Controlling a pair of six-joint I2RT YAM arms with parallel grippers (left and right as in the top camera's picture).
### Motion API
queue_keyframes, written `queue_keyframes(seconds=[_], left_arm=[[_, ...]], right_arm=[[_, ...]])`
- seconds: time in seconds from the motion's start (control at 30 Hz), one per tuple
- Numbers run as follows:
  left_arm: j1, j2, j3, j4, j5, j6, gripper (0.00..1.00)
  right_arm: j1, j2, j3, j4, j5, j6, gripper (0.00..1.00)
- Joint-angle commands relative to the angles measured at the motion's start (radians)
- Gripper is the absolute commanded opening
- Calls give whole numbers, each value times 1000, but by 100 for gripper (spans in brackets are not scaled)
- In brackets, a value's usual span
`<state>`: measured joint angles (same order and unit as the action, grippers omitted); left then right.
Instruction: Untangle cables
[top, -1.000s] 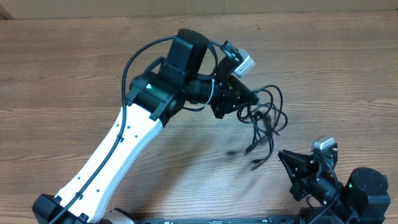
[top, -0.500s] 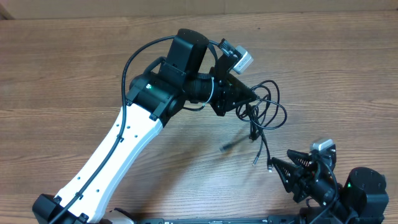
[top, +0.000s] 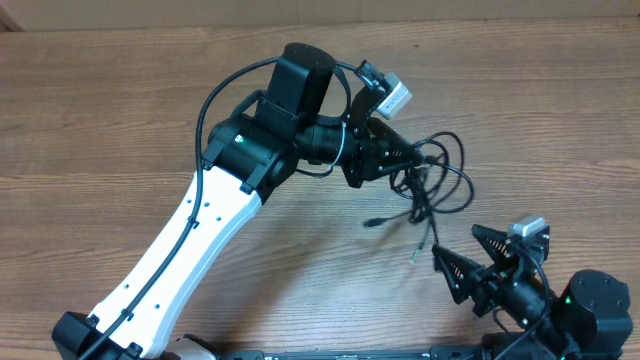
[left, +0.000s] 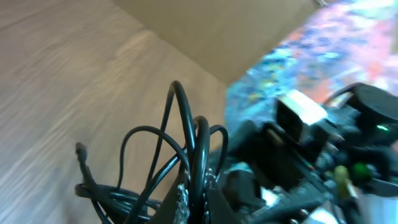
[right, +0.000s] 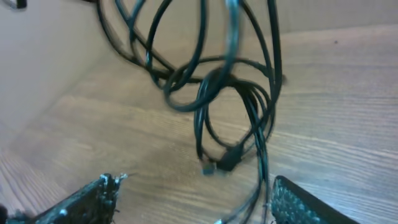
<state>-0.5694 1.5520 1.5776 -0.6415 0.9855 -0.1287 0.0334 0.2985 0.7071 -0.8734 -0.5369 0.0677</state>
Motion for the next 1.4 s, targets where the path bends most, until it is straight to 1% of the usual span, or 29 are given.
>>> queue_keyframes(seconds=[0.0,0.2,0.33,0.43,0.53,0.73,0.77,0.83,0.87,0.9,0.97,1.03,1.1,1.13,1.17,1.23,1.27,1.3,1.37], left_arm=[[-16,-23,24,11,149,-6,4],[-48,-23,22,11,142,18,4],[-78,-23,22,11,111,29,4],[-98,-23,22,11,79,29,4],[-114,-23,22,11,81,29,4],[-150,-23,22,12,80,33,4],[-160,-23,22,14,80,40,4],[-168,-23,22,15,79,48,4],[-171,-23,22,15,77,52,4],[-172,-23,22,14,77,55,4],[-172,-23,22,14,77,55,4],[-172,-23,22,14,61,54,4],[-172,-23,22,13,34,54,4],[-172,-23,22,11,20,54,4],[-172,-23,22,10,10,54,4],[-171,-23,22,3,-2,54,5],[-169,-23,22,-2,-8,55,10],[-169,-23,22,-14,-29,55,17],[-169,-23,22,-34,-76,55,21]], right_arm=[[-1,0,12,42,71,101,78],[-1,0,12,113,174,192,82],[-1,0,12,154,196,203,87],[-1,0,12,164,197,202,88],[-1,0,12,163,211,201,88],[-1,13,12,170,310,201,87],[-1,24,12,180,312,194,82],[-1,40,12,196,312,194,75],[-1,51,12,205,311,194,68],[-1,61,12,211,311,194,59],[-1,85,12,215,303,194,45],[-1,109,12,215,283,194,29],[-1,132,12,215,258,194,11],[-1,140,12,216,252,194,7],[-1,147,12,216,251,194,5],[-1,155,12,217,251,194,4],[-1,156,12,219,251,194,4],[-1,156,12,222,251,194,4],[-1,156,12,229,251,194,4]])
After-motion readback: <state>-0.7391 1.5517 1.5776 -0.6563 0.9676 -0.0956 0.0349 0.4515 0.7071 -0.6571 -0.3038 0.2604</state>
